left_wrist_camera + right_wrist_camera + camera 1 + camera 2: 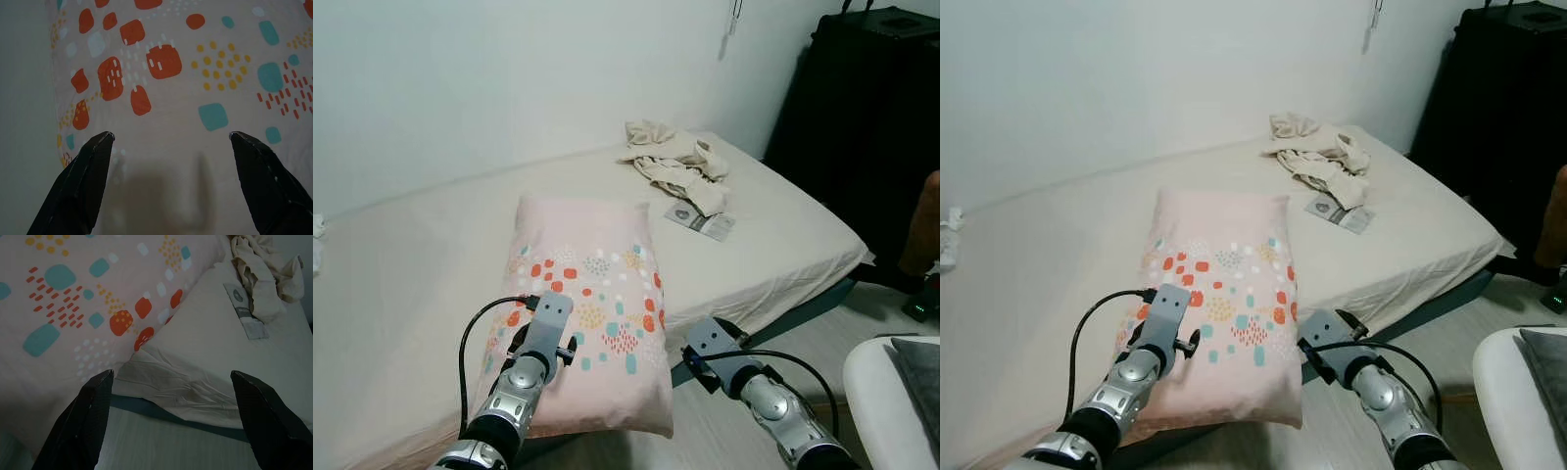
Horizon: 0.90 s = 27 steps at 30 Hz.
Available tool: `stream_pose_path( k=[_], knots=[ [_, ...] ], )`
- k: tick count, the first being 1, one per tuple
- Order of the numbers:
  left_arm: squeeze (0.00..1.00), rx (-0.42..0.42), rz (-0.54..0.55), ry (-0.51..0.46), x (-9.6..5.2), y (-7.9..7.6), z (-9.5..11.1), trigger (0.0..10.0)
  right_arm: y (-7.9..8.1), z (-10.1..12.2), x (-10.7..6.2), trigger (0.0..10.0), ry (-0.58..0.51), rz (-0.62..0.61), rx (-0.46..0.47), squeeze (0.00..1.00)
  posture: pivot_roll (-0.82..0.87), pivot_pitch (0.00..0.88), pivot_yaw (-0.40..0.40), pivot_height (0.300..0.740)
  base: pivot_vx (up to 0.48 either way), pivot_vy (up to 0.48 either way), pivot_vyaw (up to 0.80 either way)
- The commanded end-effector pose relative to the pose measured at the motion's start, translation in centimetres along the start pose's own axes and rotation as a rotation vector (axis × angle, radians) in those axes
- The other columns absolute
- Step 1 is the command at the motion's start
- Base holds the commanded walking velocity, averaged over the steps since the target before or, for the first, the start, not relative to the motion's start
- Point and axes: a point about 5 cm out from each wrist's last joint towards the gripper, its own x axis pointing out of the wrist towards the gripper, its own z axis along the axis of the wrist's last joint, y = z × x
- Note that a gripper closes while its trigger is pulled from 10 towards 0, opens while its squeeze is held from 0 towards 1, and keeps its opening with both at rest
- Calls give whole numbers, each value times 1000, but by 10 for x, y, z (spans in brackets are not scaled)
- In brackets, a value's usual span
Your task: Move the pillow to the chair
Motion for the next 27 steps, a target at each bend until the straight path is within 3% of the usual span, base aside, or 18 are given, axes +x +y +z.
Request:
stream_pose_path(
  k=[1,27],
  knots=[
    [0,-3,0,25,-2,-1,-7,10000,2,-3,0,10000,14,-1,14,0,-129,49,-7,740,0,0,0],
    [0,-5,0,25,-2,-2,-8,10000,1,-4,-2,10000,14,-2,21,0,-131,50,-8,740,0,0,0]
  ],
)
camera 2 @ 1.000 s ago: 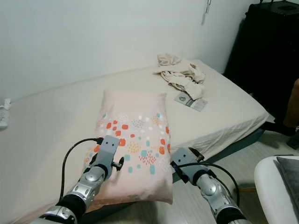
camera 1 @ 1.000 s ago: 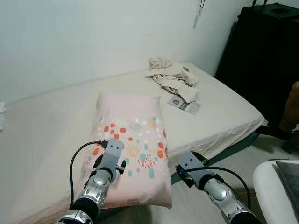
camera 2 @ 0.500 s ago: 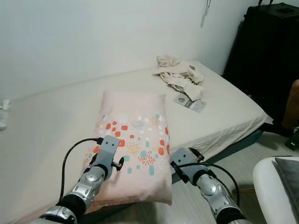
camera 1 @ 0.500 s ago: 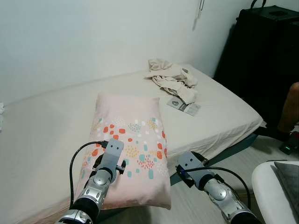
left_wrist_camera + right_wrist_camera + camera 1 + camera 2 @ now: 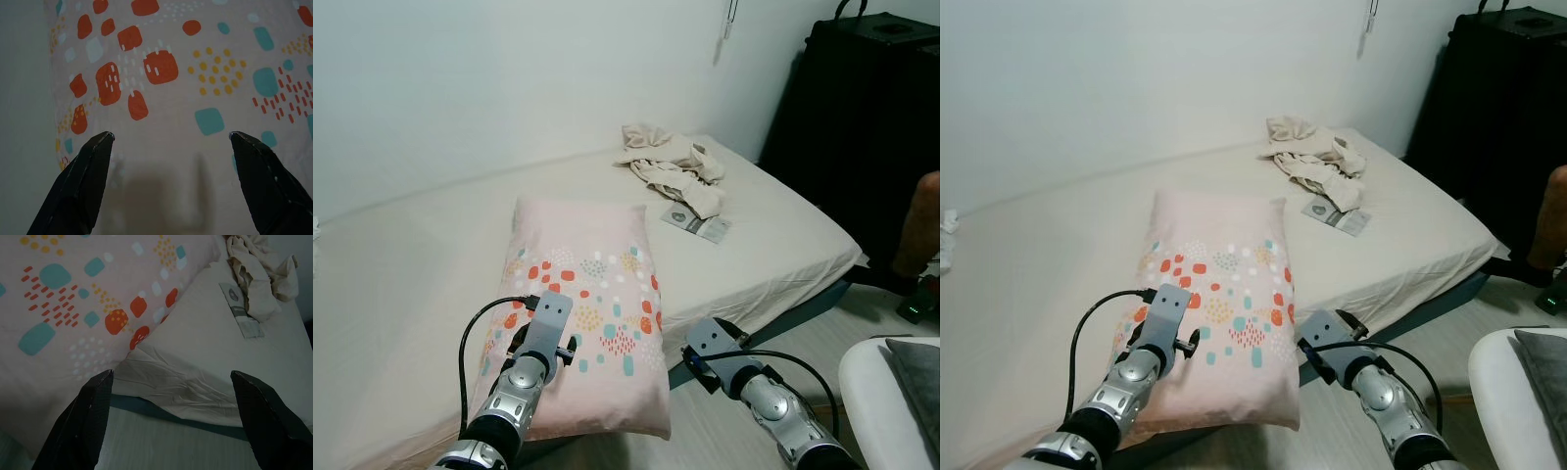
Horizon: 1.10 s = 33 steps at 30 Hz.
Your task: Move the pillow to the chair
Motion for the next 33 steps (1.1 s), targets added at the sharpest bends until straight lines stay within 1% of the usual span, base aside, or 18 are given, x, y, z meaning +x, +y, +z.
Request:
stream_pose_path(
  k=[1,23,33],
  knots=[
    [0,-5,-4,25,-2,-2,-8,10000,1,-4,-2,10000,13,-1,20,0,-131,50,-8,740,0,0,0],
    [0,0,-9,24,-2,-2,-7,10000,3,-2,-1,10000,6,0,8,0,-132,57,4,740,0,0,0],
    [0,6,-15,26,-1,-2,-7,10000,3,-2,-1,10000,7,-2,16,0,-133,65,13,740,0,0,0]
  ],
)
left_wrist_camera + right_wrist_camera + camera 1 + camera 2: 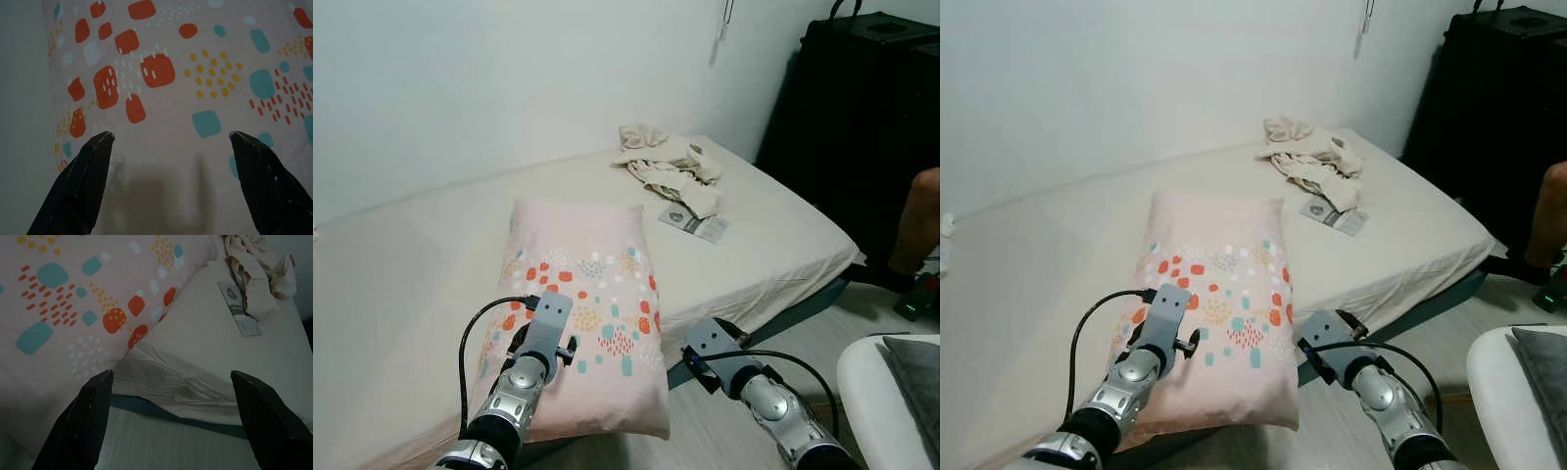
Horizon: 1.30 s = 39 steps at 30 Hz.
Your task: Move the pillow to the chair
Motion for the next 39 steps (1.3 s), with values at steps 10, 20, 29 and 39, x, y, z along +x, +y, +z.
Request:
stream_pose_path(
  k=[10,20,29,39],
  knots=[
    [0,2,-14,26,-1,-3,-6,10000,2,-2,-1,10000,8,-4,19,0,-134,67,13,740,0,0,0],
    [0,1,-11,28,-1,-2,-6,10000,2,-1,0,10000,7,-2,17,0,-129,73,9,740,0,0,0],
    [0,2,-13,27,-1,-2,-6,10000,2,0,0,10000,4,-2,17,0,-127,76,14,740,0,0,0],
    [0,6,-15,26,-1,-1,-5,10000,3,0,1,10000,4,-3,17,0,-126,77,18,740,0,0,0]
  ],
)
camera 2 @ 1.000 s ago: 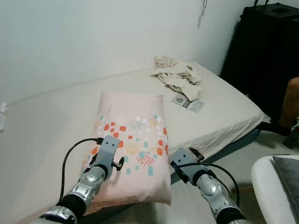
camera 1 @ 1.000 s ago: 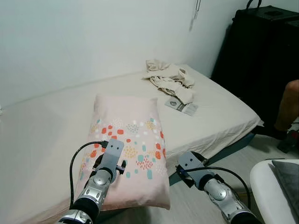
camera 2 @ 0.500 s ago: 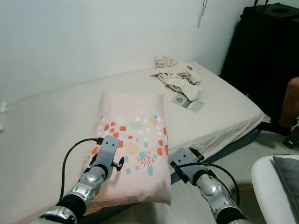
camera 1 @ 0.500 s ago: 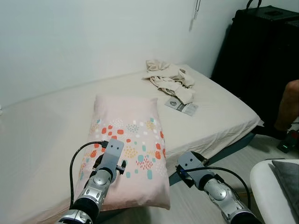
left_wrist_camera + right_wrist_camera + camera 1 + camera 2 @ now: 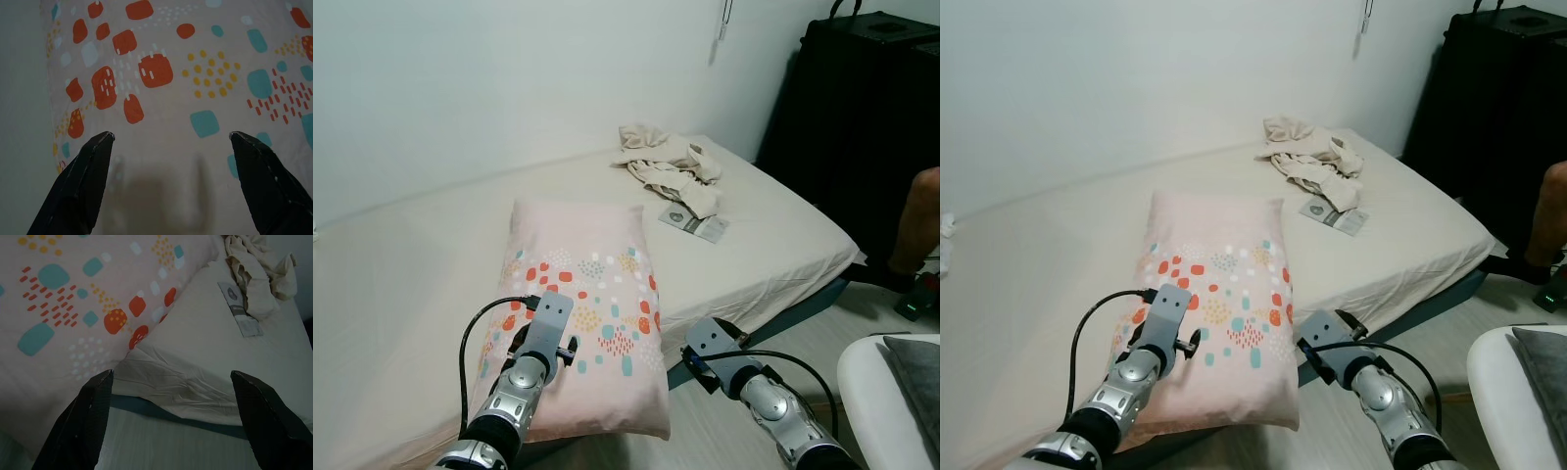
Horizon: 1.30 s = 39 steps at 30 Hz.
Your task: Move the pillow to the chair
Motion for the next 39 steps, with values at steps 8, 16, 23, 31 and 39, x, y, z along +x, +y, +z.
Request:
stream_pose_path(
  k=[8,16,23,31,39],
  knots=[
    [0,4,-8,25,0,-2,-4,10000,2,0,0,10000,6,-5,13,0,-128,79,21,740,0,0,0],
    [0,3,-11,25,-1,-3,-5,10000,1,-1,0,10000,9,-5,12,0,-129,76,18,740,0,0,0],
    [0,5,-11,27,-1,-3,-6,10000,2,-2,-1,10000,11,-6,11,0,-132,69,16,740,0,0,0],
    [0,4,-14,28,-1,-4,-6,10000,2,-3,-1,10000,12,-6,13,0,-134,60,10,740,0,0,0],
    [0,3,-10,26,-1,-3,-6,10000,2,-3,-1,10000,12,-5,12,0,-134,53,7,740,0,0,0]
  ],
)
